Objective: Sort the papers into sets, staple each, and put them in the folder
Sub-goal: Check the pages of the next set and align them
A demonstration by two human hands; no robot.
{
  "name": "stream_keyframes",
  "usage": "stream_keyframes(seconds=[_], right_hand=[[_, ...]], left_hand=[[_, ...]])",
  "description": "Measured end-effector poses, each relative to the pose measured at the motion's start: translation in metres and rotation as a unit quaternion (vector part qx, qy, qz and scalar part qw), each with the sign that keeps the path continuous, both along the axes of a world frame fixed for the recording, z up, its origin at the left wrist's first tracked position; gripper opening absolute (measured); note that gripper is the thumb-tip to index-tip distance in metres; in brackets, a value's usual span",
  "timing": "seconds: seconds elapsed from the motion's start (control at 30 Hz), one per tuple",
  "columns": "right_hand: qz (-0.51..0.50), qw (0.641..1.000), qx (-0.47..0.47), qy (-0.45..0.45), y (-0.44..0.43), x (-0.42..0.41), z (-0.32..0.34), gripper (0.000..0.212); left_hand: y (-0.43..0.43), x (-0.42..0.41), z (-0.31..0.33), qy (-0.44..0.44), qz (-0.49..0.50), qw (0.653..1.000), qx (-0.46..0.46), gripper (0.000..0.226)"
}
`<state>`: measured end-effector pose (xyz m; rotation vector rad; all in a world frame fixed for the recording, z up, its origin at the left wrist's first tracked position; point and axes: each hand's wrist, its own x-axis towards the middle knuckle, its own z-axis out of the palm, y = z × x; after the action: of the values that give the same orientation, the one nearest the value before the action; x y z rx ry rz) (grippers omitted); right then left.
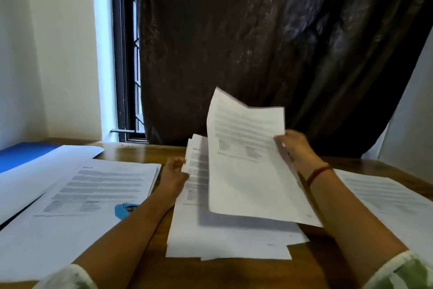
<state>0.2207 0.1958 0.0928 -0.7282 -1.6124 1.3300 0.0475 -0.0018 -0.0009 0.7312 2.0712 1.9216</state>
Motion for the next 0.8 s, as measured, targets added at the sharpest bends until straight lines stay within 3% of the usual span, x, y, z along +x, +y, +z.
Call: stream_keyframes(seconds=[0.1, 0.23, 0.43, 0.63, 0.8], right_hand=[[0.046, 0.996, -0.040, -0.059, -0.009, -0.008, -0.050, 0.010], [0.066, 0.992, -0.103, -0.043, -0.007, -0.012, -0.080, 0.021], [0.074, 0.988, -0.052, -0.128, -0.006, -0.008, -0.094, 0.011], [0.072, 0.990, -0.026, -0.120, -0.016, -0.015, -0.098, 0.013], [0.086, 0.986, -0.009, -0.146, -0.019, -0.020, -0.101, 0.008]], left_hand=[[-0.001, -0.005, -0.002, 0.011, -0.005, 1.000, -0.004, 0.021], [-0.002, -0.015, -0.008, 0.020, -0.034, 0.999, 0.008, 0.033], [0.002, -0.014, -0.009, -0.013, -0.042, 0.999, -0.004, 0.031], [0.000, -0.014, -0.008, -0.114, -0.026, 0.993, 0.031, 0.023], [-0.001, -0.013, -0.011, -0.089, -0.074, 0.992, 0.044, 0.026]])
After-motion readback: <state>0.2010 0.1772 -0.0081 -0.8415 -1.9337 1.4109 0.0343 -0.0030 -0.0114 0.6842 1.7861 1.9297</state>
